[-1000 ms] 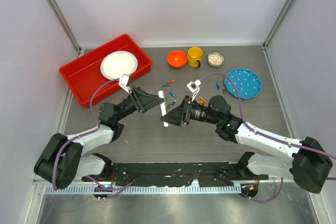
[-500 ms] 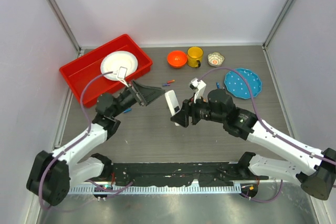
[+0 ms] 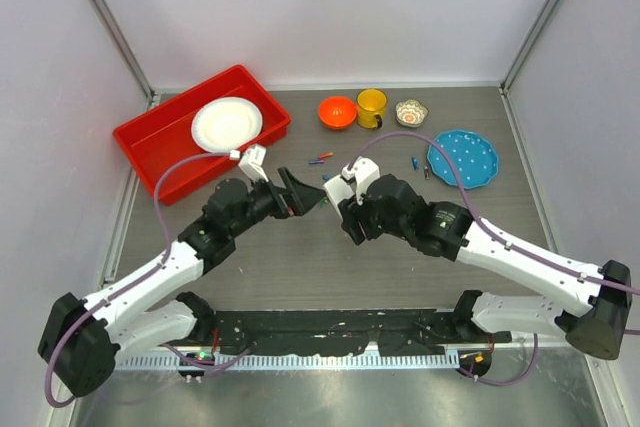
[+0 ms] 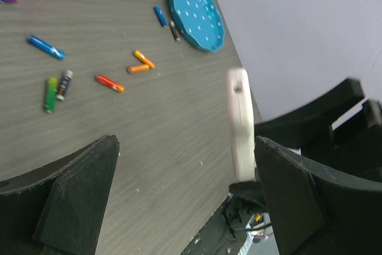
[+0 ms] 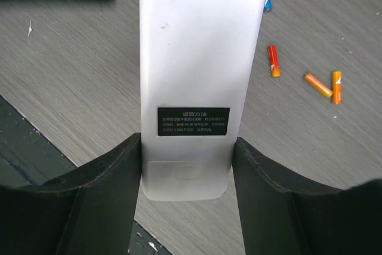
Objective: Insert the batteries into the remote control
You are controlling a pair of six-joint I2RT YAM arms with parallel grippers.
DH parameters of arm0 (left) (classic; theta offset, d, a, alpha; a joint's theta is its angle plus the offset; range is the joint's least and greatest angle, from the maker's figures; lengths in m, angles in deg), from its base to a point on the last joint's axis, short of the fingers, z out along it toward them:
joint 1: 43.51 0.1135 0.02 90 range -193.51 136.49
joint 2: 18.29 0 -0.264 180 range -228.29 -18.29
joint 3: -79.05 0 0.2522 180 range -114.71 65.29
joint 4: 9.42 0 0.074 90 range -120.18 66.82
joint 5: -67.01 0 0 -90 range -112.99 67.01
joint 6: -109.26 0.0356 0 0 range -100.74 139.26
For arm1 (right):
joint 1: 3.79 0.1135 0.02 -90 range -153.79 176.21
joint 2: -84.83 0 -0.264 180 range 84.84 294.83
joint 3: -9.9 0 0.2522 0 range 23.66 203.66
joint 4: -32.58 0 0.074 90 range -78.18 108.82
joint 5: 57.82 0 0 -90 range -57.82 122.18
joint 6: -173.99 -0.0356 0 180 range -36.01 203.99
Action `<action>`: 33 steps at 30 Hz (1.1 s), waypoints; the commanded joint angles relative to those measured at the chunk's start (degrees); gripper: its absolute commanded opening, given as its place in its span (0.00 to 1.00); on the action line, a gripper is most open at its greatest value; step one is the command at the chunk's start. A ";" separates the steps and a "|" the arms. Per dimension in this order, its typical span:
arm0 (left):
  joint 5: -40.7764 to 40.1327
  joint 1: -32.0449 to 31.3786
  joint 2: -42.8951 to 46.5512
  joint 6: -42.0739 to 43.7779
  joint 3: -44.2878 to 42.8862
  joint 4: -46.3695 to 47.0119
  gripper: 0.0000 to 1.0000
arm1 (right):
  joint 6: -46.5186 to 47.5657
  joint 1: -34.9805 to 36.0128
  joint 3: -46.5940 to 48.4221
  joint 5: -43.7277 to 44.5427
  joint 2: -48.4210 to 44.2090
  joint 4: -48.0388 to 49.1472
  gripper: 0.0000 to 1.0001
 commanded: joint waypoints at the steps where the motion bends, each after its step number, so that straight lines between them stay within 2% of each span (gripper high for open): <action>1: -4.97 -4.13 -1.50 -1.08 0.47 5.22 1.00 | 2.64 1.21 3.93 3.10 0.85 1.89 0.01; 7: -5.06 -5.89 -5.73 -5.04 1.52 14.90 1.00 | 0.97 2.26 4.10 2.83 1.99 2.24 0.01; 11: -5.41 -8.17 -8.98 -4.51 0.30 16.67 0.99 | 0.27 2.79 4.28 2.92 2.43 2.86 0.01; 18: -3.39 -9.49 -13.03 -6.10 0.21 20.35 0.76 | 0.00 3.23 4.81 2.92 2.78 2.95 0.01; 29: -3.39 -10.73 -15.14 -6.71 1.26 23.79 0.55 | -0.35 3.32 4.90 3.27 2.96 3.04 0.01; 33: -3.30 -10.81 -15.66 -6.62 1.44 24.49 0.38 | -0.26 3.32 4.98 3.27 3.22 2.95 0.01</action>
